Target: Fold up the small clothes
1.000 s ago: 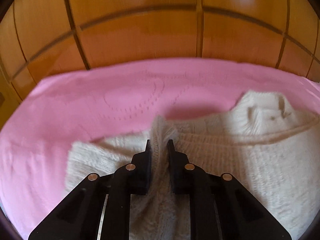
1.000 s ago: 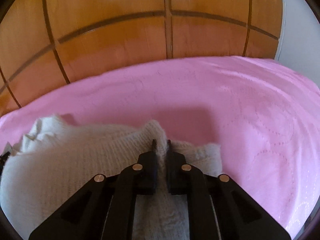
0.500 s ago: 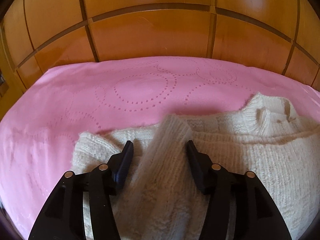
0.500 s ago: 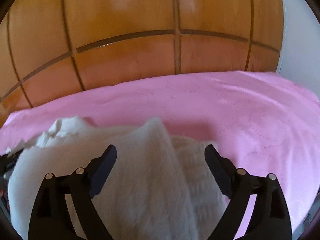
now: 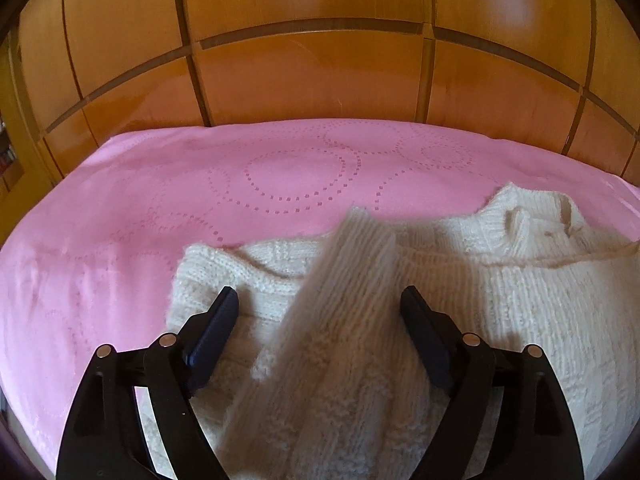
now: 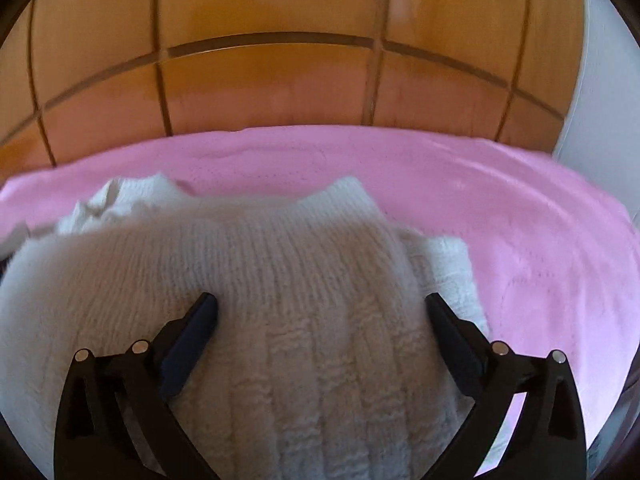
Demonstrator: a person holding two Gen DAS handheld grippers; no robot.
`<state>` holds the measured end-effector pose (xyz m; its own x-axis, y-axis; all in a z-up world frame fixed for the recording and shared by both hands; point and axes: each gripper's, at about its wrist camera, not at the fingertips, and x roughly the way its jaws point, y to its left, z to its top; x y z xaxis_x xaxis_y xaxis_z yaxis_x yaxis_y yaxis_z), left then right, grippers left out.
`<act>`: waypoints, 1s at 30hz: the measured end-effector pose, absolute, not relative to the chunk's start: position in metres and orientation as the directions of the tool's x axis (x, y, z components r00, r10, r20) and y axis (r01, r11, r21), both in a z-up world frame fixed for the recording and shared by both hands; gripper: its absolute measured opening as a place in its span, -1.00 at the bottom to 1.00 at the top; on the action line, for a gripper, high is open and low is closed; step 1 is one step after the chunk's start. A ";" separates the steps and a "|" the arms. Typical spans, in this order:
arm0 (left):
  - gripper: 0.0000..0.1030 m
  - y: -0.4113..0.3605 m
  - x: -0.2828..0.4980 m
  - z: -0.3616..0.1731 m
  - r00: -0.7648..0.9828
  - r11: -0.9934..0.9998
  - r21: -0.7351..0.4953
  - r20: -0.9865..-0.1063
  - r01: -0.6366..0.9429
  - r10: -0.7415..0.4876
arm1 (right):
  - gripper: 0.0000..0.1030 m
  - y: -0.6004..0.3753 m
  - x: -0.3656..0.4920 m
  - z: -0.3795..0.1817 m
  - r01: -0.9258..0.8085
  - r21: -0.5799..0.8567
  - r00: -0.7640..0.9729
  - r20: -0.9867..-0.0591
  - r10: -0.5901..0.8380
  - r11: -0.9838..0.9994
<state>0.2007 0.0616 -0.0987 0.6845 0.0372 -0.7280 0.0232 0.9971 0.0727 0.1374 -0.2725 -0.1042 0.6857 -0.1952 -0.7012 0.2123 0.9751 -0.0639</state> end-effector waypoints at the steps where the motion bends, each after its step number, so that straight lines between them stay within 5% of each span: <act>1: 0.59 0.061 0.200 -0.099 0.685 0.997 0.078 -0.727 0.022 0.042 | 0.96 -0.272 0.137 -0.104 0.211 -0.069 0.688 -0.698 -0.198 0.975; 19: 0.88 0.072 0.174 -0.090 0.661 1.000 0.017 -0.750 0.000 0.013 | 0.97 -0.275 0.130 -0.104 0.209 0.004 0.686 -0.714 -0.144 0.978; 30: 0.89 0.089 0.152 -0.090 0.628 0.998 -0.059 -0.777 -0.012 -0.038 | 0.97 -0.284 0.125 -0.106 0.198 0.083 0.692 -0.717 -0.080 0.977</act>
